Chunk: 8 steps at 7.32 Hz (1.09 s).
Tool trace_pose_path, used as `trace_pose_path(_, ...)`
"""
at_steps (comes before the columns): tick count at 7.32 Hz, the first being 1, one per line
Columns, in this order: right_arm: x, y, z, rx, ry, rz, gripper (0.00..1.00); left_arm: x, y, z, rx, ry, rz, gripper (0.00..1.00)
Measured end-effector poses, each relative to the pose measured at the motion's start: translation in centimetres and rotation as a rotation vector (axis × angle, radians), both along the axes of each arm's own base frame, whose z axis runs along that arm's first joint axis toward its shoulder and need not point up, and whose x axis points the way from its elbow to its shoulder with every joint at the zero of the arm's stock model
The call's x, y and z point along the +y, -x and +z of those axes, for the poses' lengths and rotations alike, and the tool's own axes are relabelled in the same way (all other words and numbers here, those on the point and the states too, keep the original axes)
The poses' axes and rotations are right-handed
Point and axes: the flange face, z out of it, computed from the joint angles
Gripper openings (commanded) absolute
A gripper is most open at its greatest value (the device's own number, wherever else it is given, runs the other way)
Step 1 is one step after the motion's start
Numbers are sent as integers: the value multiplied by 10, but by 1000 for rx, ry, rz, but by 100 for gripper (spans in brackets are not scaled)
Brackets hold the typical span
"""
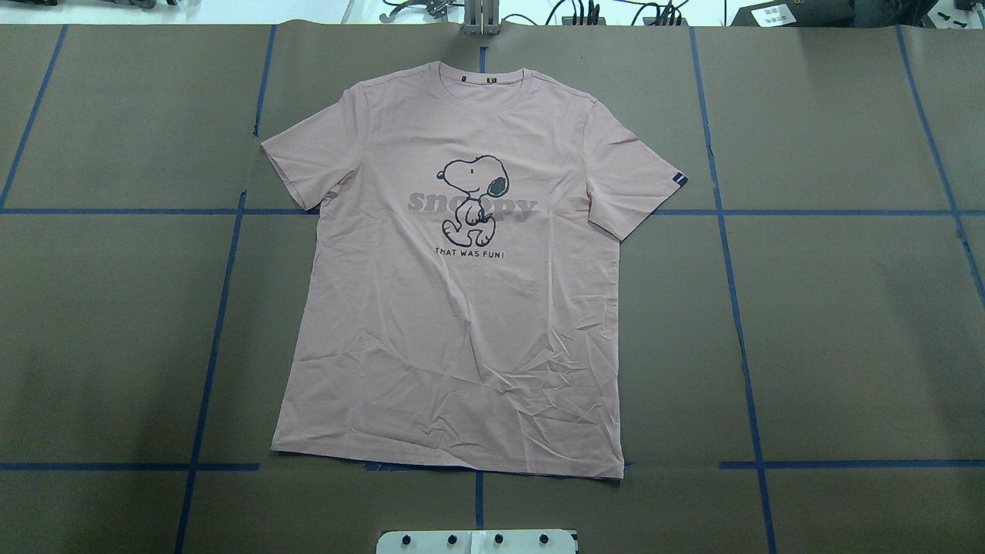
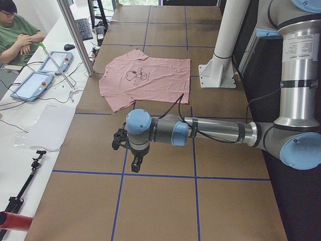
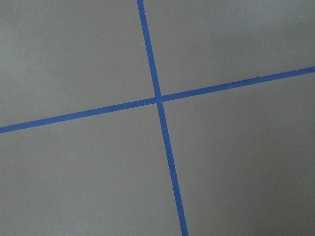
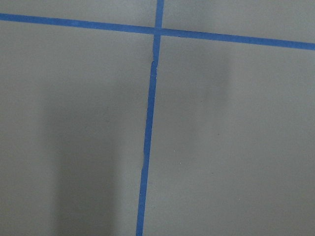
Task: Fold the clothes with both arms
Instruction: 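Move the right gripper in toward the shirt sleeve nearest it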
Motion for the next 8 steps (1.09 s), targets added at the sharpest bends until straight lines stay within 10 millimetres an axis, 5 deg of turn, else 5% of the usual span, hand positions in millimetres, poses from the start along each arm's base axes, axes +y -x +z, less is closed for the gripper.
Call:
trace_pose_path(2,-3,4,-4,-3,-32,-10,100,0,0,-5,0,-9,-1,100)
trace_pose_path(4,-27,22,-27,-10,-111,-50,100,-1,-2,-23,-3,-41,0,100)
trace_pose_path(8,-142,71,-108,-27,-411,-119,100,-39,-16,-75,-3,-342,24,100)
